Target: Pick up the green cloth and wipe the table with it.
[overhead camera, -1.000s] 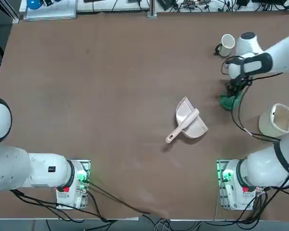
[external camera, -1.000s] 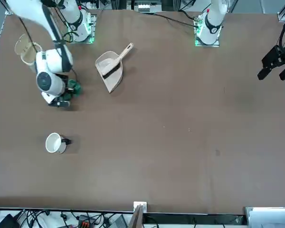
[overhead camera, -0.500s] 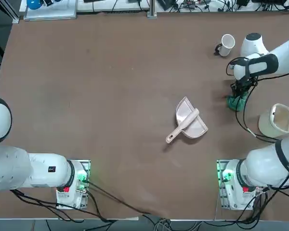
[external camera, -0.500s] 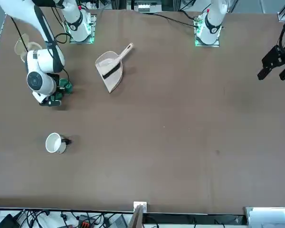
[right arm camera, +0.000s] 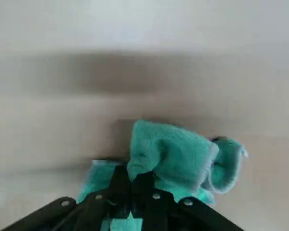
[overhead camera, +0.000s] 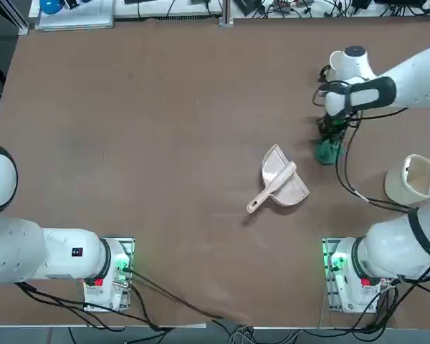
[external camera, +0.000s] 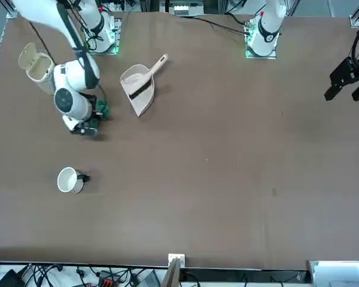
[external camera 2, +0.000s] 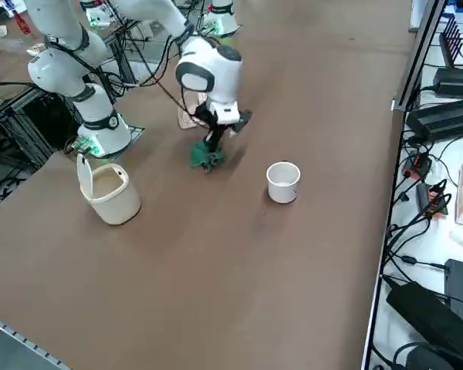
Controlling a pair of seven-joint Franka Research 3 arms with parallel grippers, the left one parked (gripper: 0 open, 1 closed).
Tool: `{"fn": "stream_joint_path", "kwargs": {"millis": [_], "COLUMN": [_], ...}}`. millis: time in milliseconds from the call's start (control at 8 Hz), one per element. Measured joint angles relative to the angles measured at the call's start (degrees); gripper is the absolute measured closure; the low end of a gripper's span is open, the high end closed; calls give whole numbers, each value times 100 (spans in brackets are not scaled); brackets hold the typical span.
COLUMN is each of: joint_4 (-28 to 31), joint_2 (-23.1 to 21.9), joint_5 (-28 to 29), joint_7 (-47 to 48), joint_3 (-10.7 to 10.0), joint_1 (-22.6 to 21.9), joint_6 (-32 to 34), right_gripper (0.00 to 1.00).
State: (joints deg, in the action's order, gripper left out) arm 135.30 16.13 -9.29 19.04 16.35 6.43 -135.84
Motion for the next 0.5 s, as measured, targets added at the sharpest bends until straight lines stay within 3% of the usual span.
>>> {"fn": "stream_joint_path", "kwargs": {"millis": [250, 500], "joint_4": [-340, -950], "joint_2": [-70, -258], "joint_5": [14, 14], "joint_7": [-1, -199], "joint_3": [132, 131], "joint_1": [-50, -37], "joint_6": [140, 974], "right_gripper": [98, 98]}}
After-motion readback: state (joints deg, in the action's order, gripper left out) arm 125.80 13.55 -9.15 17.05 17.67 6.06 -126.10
